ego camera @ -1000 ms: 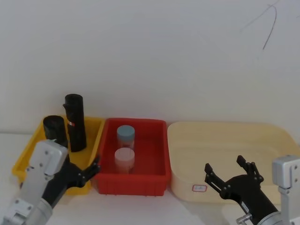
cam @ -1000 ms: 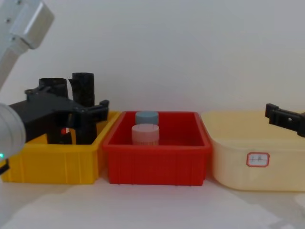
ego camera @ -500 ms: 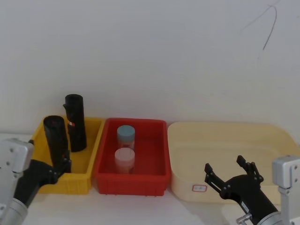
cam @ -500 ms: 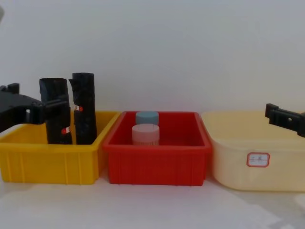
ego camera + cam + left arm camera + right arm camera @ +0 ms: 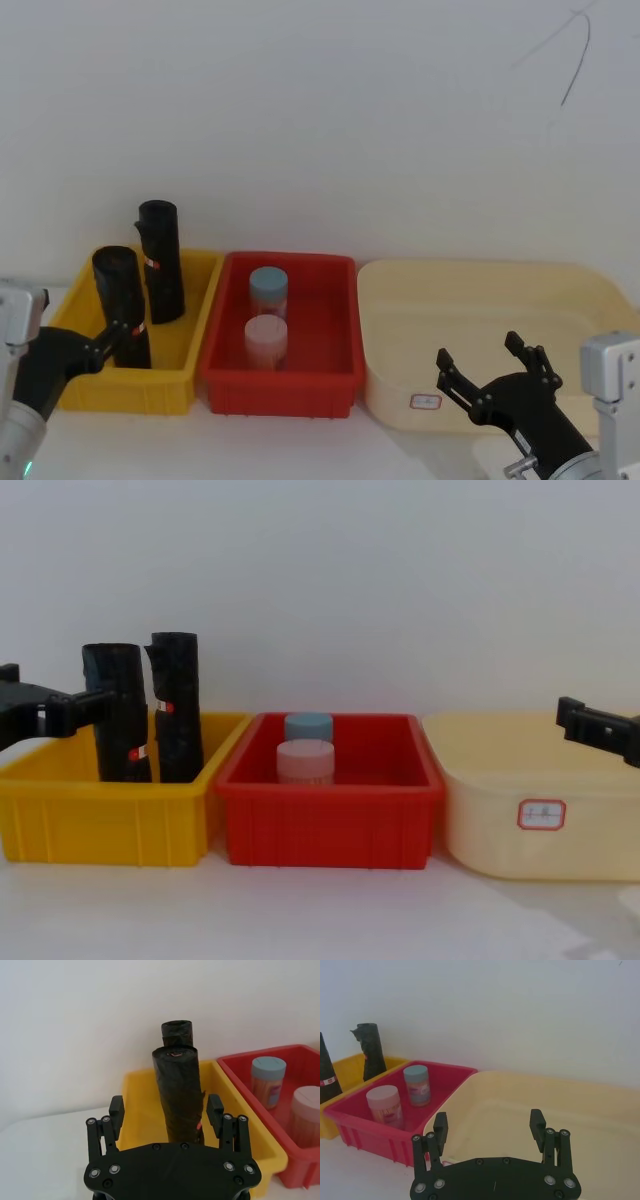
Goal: Pick up the garbage bag with the one hand and transfer it to the other hand.
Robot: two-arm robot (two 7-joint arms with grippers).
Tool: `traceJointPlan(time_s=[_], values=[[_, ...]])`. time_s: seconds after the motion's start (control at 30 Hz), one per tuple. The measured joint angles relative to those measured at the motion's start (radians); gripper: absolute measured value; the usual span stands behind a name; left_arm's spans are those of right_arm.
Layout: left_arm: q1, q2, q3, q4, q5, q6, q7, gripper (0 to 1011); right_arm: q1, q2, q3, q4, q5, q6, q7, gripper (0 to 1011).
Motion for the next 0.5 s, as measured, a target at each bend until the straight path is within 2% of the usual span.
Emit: traceJointPlan(time_s=[0.5], values=[[-0.121, -0.047, 0.009, 0.161, -0.011, -0.048, -0.069, 1002, 0.0, 0.0, 0.0, 0.0, 0.0, 0.0, 0.0, 1001]])
